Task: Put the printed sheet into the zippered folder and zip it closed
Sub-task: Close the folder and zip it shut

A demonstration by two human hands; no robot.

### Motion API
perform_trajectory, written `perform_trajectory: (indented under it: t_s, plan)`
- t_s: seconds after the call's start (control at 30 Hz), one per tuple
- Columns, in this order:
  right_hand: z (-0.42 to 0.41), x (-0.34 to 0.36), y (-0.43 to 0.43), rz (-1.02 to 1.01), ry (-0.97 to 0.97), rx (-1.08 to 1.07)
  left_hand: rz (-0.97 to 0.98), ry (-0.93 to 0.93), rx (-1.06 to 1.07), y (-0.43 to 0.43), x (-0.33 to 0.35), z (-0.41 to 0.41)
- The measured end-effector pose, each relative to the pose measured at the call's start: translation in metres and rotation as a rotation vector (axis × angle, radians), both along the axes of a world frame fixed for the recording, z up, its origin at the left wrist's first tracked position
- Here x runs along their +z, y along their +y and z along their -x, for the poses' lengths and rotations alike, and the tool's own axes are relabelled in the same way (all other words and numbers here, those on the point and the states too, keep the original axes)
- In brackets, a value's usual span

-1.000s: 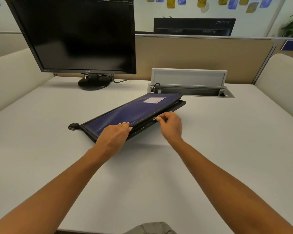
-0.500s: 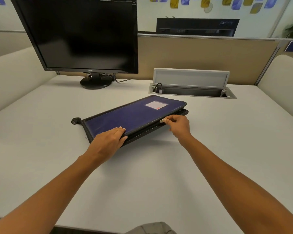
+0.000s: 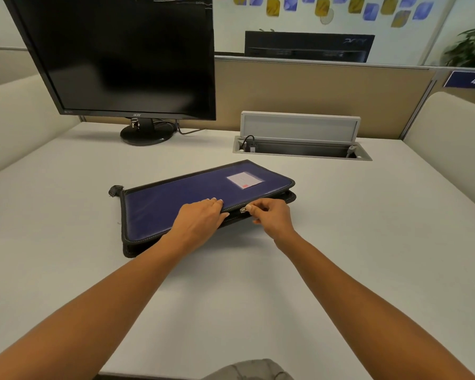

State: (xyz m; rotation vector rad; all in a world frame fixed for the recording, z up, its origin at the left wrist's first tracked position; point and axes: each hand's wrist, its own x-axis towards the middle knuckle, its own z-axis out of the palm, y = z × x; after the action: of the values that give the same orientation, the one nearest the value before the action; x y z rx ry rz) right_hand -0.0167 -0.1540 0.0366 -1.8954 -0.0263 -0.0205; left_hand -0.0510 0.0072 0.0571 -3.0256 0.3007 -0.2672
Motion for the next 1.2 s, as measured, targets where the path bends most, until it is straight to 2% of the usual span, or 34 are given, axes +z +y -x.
perform_trajectory:
  t_s: [0.2, 0.43, 0.6, 0.77, 0.93, 1.1, 1.2]
  plan:
    - [-0.003, -0.003, -0.013, 0.057, -0.044, -0.072, -0.044, -0.023, -0.062, 0.003, -0.011, -0.001]
    - [-0.019, -0.003, -0.065, 0.063, -0.022, -0.298, 0.013, -0.025, -0.128, 0.030, -0.020, 0.012]
    - [-0.020, -0.007, -0.072, 0.096, -0.024, -0.316, 0.058, -0.045, -0.171, 0.039, -0.020, 0.020]
    - [-0.013, -0.016, -0.070, 0.078, 0.036, -0.268, 0.062, -0.088, -0.197, 0.043, -0.021, 0.024]
    - [-0.008, -0.019, -0.071, 0.017, 0.101, -0.209, 0.077, -0.027, -0.133, 0.033, -0.030, 0.015]
    - [0.000, -0.007, -0.065, -0.039, 0.080, -0.092, 0.077, -0.098, -0.170, -0.007, -0.020, -0.004]
    - [0.007, 0.001, -0.056, -0.054, 0.045, -0.026, 0.144, -0.138, -0.170, -0.031, -0.010, -0.011]
